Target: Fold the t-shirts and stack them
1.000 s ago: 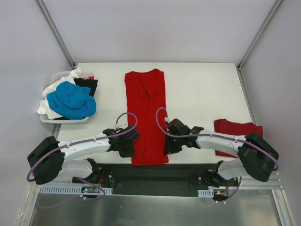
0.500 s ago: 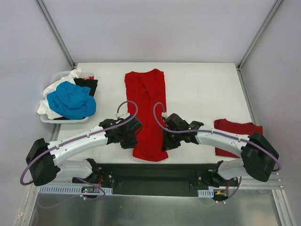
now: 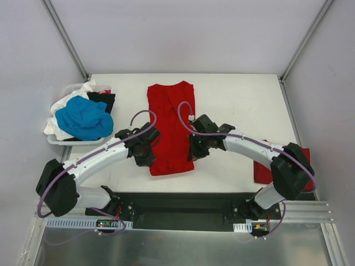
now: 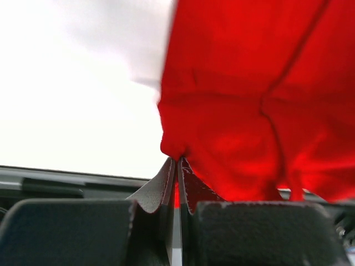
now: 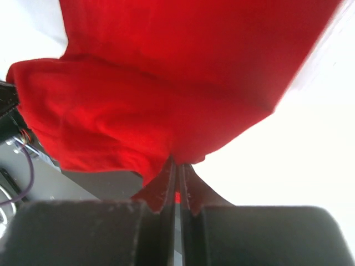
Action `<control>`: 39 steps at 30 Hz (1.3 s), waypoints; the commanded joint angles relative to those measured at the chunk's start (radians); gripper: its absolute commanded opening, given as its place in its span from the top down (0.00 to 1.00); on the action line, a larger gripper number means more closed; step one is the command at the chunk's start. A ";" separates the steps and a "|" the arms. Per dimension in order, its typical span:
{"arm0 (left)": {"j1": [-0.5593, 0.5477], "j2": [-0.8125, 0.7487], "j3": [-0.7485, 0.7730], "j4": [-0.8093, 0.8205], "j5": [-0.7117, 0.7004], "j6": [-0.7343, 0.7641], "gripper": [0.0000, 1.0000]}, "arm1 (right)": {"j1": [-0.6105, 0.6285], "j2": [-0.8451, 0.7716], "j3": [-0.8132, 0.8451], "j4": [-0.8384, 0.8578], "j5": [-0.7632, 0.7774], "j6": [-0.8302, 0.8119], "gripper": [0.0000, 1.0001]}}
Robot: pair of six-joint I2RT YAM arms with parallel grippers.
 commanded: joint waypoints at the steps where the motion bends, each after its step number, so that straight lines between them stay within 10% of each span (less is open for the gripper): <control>1: 0.113 0.048 0.040 -0.015 0.019 0.135 1.00 | -0.041 0.049 0.091 -0.057 -0.034 -0.059 0.99; 25: 0.283 0.514 0.488 -0.004 0.171 0.378 1.00 | -0.181 0.261 0.269 -0.136 -0.121 -0.152 0.99; 28: 0.291 0.563 0.501 -0.004 0.189 0.396 0.84 | -0.207 0.313 0.295 -0.146 -0.150 -0.157 0.78; 32: 0.294 0.596 0.511 -0.004 0.186 0.421 0.12 | -0.230 0.348 0.323 -0.170 -0.144 -0.183 0.45; 39: 0.292 0.394 0.419 -0.012 0.182 0.375 0.05 | -0.262 0.200 0.282 -0.190 -0.178 -0.177 0.43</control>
